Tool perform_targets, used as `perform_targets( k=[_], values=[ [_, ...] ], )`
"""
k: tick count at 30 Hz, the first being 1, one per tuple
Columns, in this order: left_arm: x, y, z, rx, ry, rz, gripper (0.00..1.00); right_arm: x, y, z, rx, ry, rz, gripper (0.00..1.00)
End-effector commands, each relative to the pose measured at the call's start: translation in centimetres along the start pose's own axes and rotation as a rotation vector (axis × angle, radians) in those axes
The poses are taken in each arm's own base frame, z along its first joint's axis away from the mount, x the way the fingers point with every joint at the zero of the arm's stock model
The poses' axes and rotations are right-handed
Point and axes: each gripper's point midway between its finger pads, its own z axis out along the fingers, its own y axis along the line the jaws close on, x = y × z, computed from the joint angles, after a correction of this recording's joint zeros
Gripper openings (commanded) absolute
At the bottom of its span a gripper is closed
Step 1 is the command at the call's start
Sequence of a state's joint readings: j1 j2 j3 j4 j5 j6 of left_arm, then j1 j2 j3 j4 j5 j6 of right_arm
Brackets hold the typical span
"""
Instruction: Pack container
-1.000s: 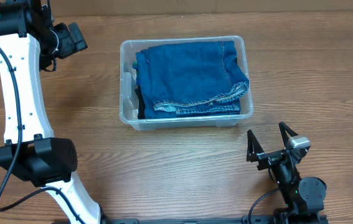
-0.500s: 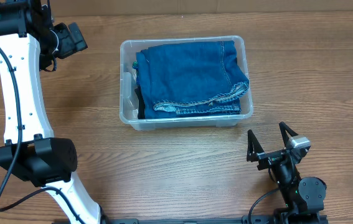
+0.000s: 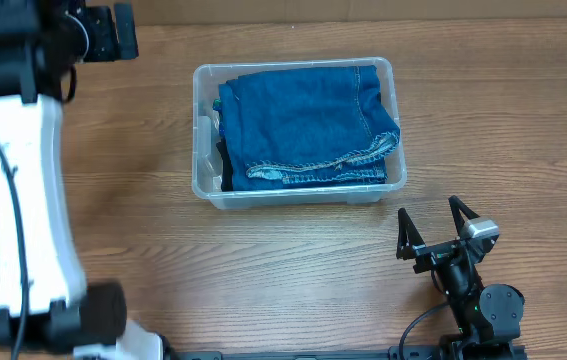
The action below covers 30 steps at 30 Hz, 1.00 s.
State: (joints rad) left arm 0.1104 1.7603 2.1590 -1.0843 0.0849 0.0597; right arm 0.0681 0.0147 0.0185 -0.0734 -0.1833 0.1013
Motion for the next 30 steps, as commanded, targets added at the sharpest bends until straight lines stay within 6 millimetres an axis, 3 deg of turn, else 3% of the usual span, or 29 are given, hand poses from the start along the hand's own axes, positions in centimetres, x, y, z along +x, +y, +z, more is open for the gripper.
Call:
perform_targets(
  k=[1,4,8,12,18,23,30],
  values=[
    [1.7,-1.4,-2.5,0.031,-0.071,0.144,1.00,0.1,0.1,0.0,-0.004,-0.006,0.001,1.00],
    [4.8,-1.9,-3.1,0.047,-0.100,0.145,1.00,0.1,0.1,0.0,-0.004,-0.006,0.001,1.00],
    [12.3,-2.4,-3.7,0.051,-0.074,0.143,1.00,0.1,0.1,0.0,-0.004,-0.006,0.001,1.00],
    [17.7,-4.3,-4.4,0.076,-0.204,0.184,1.00,0.1,0.1,0.0,-0.004,-0.006,0.001,1.00],
    [22.3,-4.9,-6.0,0.070,-0.472,0.175,1.00,0.1,0.1,0.0,-0.004,-0.006,0.001,1.00],
    [25.9,-4.7,-5.7,0.057,-0.530,0.167,1.00,0.1,0.1,0.0,-0.004,-0.006,0.001,1.00],
    [28.2,-3.4,-4.8,-0.028,-0.648,0.149,1.00,0.1,0.1,0.0,-0.004,-0.006,0.001,1.00]
  ],
)
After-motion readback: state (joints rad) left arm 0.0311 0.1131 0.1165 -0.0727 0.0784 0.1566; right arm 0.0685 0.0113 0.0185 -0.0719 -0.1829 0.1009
